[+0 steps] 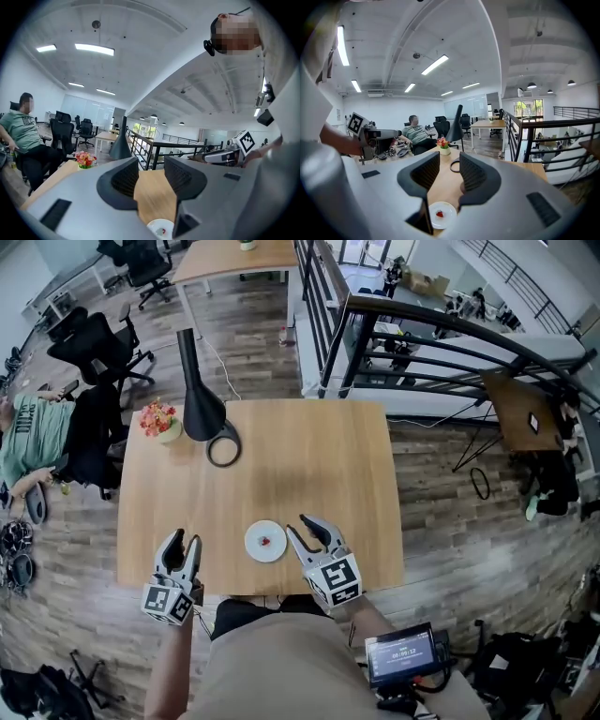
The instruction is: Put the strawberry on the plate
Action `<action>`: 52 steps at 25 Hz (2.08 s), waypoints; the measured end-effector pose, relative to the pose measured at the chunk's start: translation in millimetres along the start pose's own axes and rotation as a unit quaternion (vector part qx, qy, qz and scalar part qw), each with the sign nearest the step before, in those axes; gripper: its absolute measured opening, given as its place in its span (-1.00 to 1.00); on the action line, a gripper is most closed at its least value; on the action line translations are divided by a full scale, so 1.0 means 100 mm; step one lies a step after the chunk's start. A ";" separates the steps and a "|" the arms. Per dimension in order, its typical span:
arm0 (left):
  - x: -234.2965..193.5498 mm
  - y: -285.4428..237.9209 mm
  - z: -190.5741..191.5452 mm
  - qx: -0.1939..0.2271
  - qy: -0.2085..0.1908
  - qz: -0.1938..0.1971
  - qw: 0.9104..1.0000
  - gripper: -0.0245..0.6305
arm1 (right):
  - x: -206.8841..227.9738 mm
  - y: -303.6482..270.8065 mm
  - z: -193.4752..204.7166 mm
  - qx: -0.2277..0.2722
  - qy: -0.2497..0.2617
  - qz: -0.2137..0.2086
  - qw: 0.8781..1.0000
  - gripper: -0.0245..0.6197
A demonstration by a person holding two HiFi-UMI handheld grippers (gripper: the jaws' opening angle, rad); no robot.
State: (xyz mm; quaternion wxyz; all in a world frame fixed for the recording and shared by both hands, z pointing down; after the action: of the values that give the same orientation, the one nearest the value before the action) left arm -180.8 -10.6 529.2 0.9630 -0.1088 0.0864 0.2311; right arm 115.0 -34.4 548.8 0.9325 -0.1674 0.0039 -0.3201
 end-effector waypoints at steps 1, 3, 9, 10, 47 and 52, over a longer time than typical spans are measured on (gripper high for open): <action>-0.02 0.03 -0.01 0.004 0.002 0.001 1.000 -0.45 | -0.04 0.01 -0.03 0.003 0.005 0.000 1.000 -0.50; -0.07 0.10 -0.03 0.008 0.008 0.003 1.000 -0.45 | -0.14 0.00 -0.08 0.008 0.015 0.001 1.000 -0.50; -0.39 0.26 -0.19 0.019 -0.002 0.009 1.000 -0.45 | -0.42 -0.05 -0.27 0.027 0.021 0.019 0.999 -0.50; -0.45 0.29 -0.20 0.020 0.001 0.010 1.000 -0.45 | -0.46 -0.08 -0.30 0.029 0.024 0.023 0.999 -0.50; -1.39 -0.21 -0.20 -0.039 0.044 0.109 0.992 -0.92 | -0.79 -0.72 -0.62 0.050 0.041 0.142 0.988 -0.50; -1.39 -0.28 -0.21 -0.045 0.045 0.118 0.991 -0.92 | -0.74 -0.72 -0.62 0.045 0.033 0.150 0.987 -0.50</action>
State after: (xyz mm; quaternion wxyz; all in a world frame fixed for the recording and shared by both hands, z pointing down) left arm -292.7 -99.0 544.3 0.9182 -0.1512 0.1311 0.3420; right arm 5.8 -62.4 505.8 0.9759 -0.1118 0.0454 -0.1817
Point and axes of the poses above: the fingertips, and each gripper's own axes: y backward along the fingers, x to its right, z out of its underside, the point moved 6 cm from there along y, backward along the fingers, and after that the axes turned 1 degree about z, right-handed, at the moved point
